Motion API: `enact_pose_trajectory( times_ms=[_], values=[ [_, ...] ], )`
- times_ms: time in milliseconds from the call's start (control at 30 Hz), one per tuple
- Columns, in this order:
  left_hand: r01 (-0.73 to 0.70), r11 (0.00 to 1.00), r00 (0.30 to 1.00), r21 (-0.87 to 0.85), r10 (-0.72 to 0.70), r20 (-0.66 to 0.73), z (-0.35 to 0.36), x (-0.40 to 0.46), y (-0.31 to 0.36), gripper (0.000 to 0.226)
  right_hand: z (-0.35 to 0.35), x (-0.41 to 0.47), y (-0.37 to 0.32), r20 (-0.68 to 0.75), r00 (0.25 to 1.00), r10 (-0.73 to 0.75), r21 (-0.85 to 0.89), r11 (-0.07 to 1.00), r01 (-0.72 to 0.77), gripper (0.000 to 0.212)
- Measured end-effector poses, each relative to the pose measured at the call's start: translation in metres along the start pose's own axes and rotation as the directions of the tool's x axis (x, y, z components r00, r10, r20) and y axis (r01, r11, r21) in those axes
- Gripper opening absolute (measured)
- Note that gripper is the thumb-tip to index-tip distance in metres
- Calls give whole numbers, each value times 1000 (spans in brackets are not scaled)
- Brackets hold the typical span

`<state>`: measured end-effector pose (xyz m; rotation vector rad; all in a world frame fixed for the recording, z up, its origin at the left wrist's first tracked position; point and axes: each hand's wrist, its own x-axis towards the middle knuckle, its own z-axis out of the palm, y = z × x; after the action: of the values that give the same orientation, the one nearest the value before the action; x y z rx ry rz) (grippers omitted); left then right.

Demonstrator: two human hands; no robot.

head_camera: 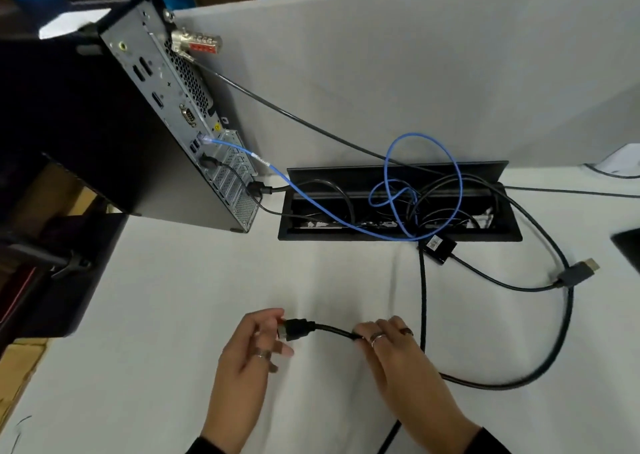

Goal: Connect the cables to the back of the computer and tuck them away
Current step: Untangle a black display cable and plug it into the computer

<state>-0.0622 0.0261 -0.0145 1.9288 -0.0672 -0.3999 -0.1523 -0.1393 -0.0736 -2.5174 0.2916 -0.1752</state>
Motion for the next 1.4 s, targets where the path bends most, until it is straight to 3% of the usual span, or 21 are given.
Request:
enact_pose_trajectory(
  times_ms=[100,133,200,233,300,333,400,600,667,733,800,867,1000,1133,1300,1400],
  values=[
    [78,985,984,-157,-51,169,17,-8,12,24,-14,-7,-1,16,997,79,228,970,-80,45],
    [61,989,974,-138,-29,224,21,-8,16,21,-17,-9,-2,1,996,94,281,955,-91,44],
    [4,988,954,-158,43,296,30,-13,21,19,-24,-14,-5,-45,991,126,351,931,-102,33],
    [31,976,949,-217,40,313,36,-16,28,6,-26,-16,-6,-49,986,158,377,917,-129,22],
    [38,950,937,-310,74,340,44,-18,33,46,-30,-18,-6,-26,978,205,430,886,-175,14],
    [-1,958,933,-287,104,343,48,-20,31,48,-33,-20,-6,0,976,220,467,862,-194,18],
    [-80,967,940,-242,154,305,53,-23,33,29,-37,-21,-5,65,975,214,533,819,-215,25],
    [-212,963,923,-167,253,290,59,-29,36,27,-46,-31,-2,159,960,231,646,711,-278,27],
    [-214,962,933,-167,252,256,58,-29,34,17,-48,-35,3,125,962,244,613,743,-269,19],
    [-239,957,935,-167,273,228,54,-27,35,14,-49,-41,11,13,978,210,479,857,-190,18],
    [-260,953,934,-153,288,209,50,-23,34,11,-49,-46,23,-106,989,99,272,960,-67,28],
    [-279,946,930,-163,308,198,46,-21,37,12,-50,-48,34,-131,991,-9,108,994,23,44],
    [-302,938,930,-167,328,163,39,-18,40,18,-51,-46,47,16,987,-162,-141,977,162,65],
    [-302,938,934,-168,327,142,35,-15,40,18,-52,-42,50,103,968,-230,-257,934,249,51],
    [-275,948,944,-160,298,141,22,-8,38,16,-57,-34,59,28,935,-354,-380,862,337,19],
    [-243,956,956,-168,265,128,7,3,36,9,-65,-29,64,-61,916,-397,-441,834,332,17]
  ],
)
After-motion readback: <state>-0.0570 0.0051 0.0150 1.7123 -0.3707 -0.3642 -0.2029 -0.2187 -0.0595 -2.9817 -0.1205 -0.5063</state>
